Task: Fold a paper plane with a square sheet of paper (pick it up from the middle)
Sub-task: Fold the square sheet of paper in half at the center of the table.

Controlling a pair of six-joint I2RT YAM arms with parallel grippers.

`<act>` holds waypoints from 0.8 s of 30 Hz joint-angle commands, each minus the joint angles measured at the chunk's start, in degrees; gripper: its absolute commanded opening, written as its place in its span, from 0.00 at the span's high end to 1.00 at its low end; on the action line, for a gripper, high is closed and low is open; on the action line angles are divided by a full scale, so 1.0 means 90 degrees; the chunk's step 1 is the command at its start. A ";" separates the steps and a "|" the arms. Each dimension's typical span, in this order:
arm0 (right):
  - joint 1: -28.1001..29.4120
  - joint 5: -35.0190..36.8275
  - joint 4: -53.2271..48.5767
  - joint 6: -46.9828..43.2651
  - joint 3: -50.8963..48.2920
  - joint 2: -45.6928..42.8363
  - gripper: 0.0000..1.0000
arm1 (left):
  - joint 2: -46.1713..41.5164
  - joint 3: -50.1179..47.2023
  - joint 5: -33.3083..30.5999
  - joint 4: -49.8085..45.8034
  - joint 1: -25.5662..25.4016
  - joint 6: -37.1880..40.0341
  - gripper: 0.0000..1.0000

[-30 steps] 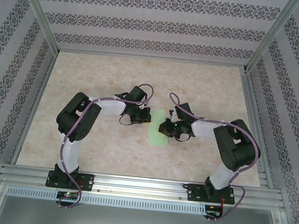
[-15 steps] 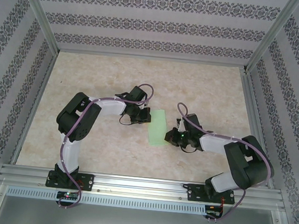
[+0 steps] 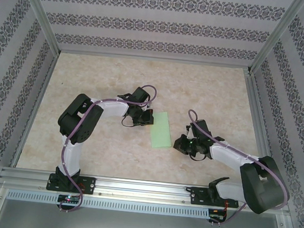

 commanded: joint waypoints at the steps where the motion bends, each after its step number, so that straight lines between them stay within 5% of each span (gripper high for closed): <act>1: 0.0126 -0.0027 -0.0036 -0.0107 0.0491 -0.0067 0.90 | 0.0598 -0.0242 -0.0776 -0.1285 -0.0090 0.0245 1.00; 12: 0.0426 -0.0157 0.0479 0.0024 0.0985 0.1316 0.91 | 0.0618 -0.0224 -0.0791 -0.1340 -0.0110 0.0219 1.00; 24: 0.0425 0.0111 0.0210 -0.0002 0.0058 0.1025 0.91 | 0.0683 -0.0178 -0.0831 -0.1389 -0.0106 0.0253 1.00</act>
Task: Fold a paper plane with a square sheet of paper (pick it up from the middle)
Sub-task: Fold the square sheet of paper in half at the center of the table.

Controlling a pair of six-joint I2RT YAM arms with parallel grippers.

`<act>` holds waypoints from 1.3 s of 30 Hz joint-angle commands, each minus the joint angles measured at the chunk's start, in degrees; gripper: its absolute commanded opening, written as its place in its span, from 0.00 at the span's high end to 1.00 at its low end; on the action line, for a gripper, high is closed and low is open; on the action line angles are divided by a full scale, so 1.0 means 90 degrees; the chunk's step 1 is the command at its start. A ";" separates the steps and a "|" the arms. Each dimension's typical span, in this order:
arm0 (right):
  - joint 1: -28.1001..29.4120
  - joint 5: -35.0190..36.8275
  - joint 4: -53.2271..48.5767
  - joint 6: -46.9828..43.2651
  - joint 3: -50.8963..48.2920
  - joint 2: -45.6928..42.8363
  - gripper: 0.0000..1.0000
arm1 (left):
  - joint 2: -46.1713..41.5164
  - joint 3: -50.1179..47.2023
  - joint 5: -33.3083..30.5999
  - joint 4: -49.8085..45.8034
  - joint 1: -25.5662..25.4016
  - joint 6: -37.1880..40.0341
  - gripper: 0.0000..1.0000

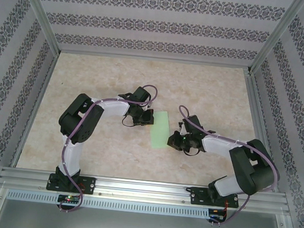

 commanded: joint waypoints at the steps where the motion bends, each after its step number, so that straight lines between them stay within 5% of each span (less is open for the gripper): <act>1: 0.0056 0.0263 -0.0425 0.0011 -0.0370 -0.0170 0.91 | 0.0631 -0.0298 -0.0786 -0.1213 -0.0088 0.0166 1.00; 10: 0.0194 0.0333 -0.0195 0.0325 -0.0003 -0.0022 0.91 | 0.0317 0.0328 -0.0681 -0.1302 -0.0083 0.0350 0.99; 16: 0.0753 0.0699 0.0512 0.1261 0.0357 0.0324 0.91 | -0.0351 0.1226 -0.0885 -0.1595 0.0021 0.0373 0.71; 26: 0.1594 0.1243 0.1047 0.1864 0.2012 0.1718 0.91 | -0.2250 -0.0549 -0.1513 -0.0967 0.0706 -0.0149 0.63; 39: 0.1212 0.1833 -0.1903 0.0432 0.3007 0.1086 0.83 | -0.3485 -0.2013 -0.1458 -0.0300 0.0955 -0.0188 0.53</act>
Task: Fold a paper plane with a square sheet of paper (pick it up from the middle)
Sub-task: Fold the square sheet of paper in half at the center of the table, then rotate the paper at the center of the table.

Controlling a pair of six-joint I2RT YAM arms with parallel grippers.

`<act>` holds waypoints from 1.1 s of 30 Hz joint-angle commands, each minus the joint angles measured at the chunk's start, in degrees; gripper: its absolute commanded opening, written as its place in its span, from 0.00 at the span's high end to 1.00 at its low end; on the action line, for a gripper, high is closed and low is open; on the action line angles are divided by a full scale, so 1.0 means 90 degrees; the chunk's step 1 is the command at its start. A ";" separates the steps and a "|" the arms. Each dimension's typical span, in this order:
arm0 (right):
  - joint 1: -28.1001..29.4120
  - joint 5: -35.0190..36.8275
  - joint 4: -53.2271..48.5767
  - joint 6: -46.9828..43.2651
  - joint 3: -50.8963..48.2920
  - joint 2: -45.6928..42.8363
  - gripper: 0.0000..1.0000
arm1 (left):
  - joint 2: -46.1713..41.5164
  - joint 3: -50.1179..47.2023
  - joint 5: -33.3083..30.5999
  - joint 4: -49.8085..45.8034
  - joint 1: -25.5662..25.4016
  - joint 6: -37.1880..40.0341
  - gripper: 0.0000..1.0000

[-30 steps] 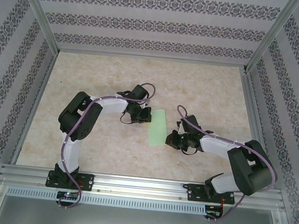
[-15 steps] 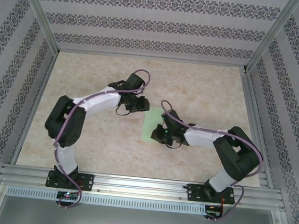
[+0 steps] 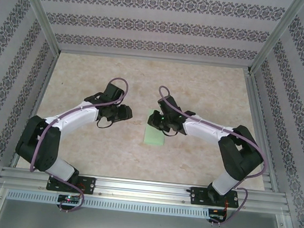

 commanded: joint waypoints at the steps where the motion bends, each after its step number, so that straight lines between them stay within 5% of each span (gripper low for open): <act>1: -0.0051 0.0342 -0.1339 -0.0502 0.0062 -0.0155 0.81 | -0.0195 -0.0153 0.0025 0.0515 0.0030 -0.0075 0.51; 12: 0.0288 0.0180 -0.1617 -0.0057 -0.0141 0.0198 0.72 | -0.0202 -0.0359 -0.0074 0.0666 0.0034 -0.0083 0.45; 20: 0.0569 0.0060 -0.1540 0.0231 0.0146 0.0701 0.72 | -0.0239 -0.0359 -0.0188 0.0439 0.0034 0.0110 0.50; 33: 0.0716 -0.0181 -0.0069 0.0887 0.0828 0.1585 0.72 | -0.0368 -0.0543 -0.0180 0.0435 0.0031 0.0073 0.55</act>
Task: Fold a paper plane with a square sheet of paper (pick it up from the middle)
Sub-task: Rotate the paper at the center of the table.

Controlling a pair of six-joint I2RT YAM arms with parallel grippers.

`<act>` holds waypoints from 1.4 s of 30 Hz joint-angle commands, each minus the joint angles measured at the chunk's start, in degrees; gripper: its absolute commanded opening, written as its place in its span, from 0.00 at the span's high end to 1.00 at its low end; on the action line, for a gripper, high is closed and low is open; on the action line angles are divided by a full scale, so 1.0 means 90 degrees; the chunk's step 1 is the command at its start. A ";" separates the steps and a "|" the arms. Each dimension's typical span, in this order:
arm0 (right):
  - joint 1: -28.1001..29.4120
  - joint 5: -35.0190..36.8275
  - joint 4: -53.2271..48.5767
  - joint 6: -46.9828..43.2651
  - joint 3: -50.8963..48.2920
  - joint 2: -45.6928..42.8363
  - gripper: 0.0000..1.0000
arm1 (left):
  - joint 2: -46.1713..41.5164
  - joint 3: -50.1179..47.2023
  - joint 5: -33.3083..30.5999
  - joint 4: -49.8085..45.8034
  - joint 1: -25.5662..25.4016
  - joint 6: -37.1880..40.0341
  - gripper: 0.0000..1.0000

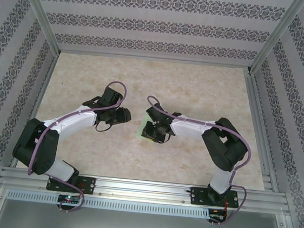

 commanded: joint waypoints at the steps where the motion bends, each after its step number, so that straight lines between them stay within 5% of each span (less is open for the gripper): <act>1: 0.0029 0.0053 0.0626 0.0137 0.0490 0.0416 0.72 | -0.0148 -0.0061 -0.0051 0.0079 0.0016 0.0032 0.57; 14: -0.1264 -0.0731 0.0688 -0.1341 0.0337 -0.0239 0.81 | 0.0082 0.0211 0.0490 0.0474 -0.0788 -0.0714 0.91; 20: -0.1590 -0.0644 -0.0639 -0.2350 0.1766 0.0777 0.83 | 0.0568 0.0559 0.0429 0.0573 -0.1223 -0.1016 0.94; 29: -0.1659 0.0114 -0.1431 -0.2305 0.2615 0.1577 0.82 | 0.1216 0.0838 0.0614 0.0812 -0.1603 -0.1292 0.94; 42: -0.1830 0.1061 -0.0879 -0.0723 0.0542 0.0285 0.81 | 0.1192 0.0533 0.0636 0.1019 -0.1844 -0.1385 0.95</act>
